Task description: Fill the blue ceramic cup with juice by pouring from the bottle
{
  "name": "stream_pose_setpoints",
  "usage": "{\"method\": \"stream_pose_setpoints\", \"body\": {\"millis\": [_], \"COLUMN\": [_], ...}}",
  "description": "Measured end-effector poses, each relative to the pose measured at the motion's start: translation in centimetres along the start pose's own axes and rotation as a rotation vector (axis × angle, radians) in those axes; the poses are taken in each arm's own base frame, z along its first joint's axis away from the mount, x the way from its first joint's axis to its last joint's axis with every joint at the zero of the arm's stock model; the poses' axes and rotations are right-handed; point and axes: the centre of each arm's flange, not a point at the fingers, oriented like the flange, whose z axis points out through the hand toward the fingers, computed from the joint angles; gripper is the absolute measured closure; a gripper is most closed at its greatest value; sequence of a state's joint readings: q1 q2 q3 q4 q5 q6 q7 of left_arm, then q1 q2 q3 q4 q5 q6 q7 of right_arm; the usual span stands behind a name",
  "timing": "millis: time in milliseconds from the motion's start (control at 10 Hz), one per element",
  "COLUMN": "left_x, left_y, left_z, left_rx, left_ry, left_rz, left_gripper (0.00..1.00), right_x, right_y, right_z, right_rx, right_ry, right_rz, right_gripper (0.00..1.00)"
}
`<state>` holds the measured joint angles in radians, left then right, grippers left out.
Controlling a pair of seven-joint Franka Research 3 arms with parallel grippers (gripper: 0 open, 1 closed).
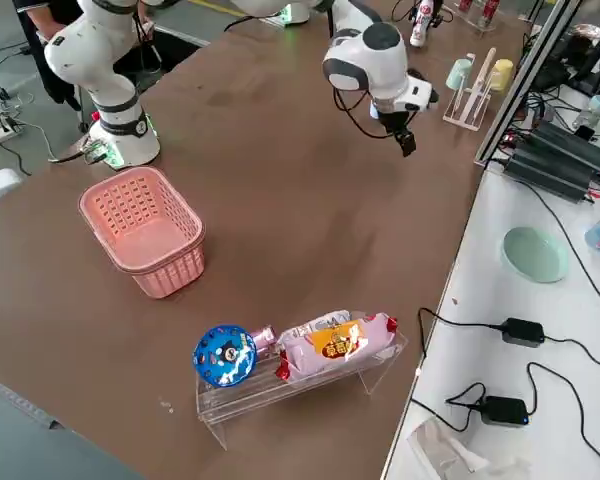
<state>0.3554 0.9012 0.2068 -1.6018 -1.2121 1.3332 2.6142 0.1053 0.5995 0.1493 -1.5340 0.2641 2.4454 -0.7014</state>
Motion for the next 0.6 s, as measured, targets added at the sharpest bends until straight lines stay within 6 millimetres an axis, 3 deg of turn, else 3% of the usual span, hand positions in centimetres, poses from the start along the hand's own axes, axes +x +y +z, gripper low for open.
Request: {"method": "stream_pose_setpoints", "body": {"millis": [200,600], "left_x": [-1.0,-1.7], "left_y": [0.6,0.6], "left_z": [-1.3,-0.5], "left_rx": [0.027,0.029], "left_ry": [-0.014,0.023], "left_rz": [0.03,0.036], "left_gripper": [0.42,0.42], "right_x": [-0.1,-1.8], "right_y": [3.3,8.8], "right_z": [-3.0,-10.4], "right_rx": [-0.093,-0.182], "right_ry": [-0.075,-0.134], "right_rz": [0.191,0.551], "right_gripper": [0.0,0.0]}}
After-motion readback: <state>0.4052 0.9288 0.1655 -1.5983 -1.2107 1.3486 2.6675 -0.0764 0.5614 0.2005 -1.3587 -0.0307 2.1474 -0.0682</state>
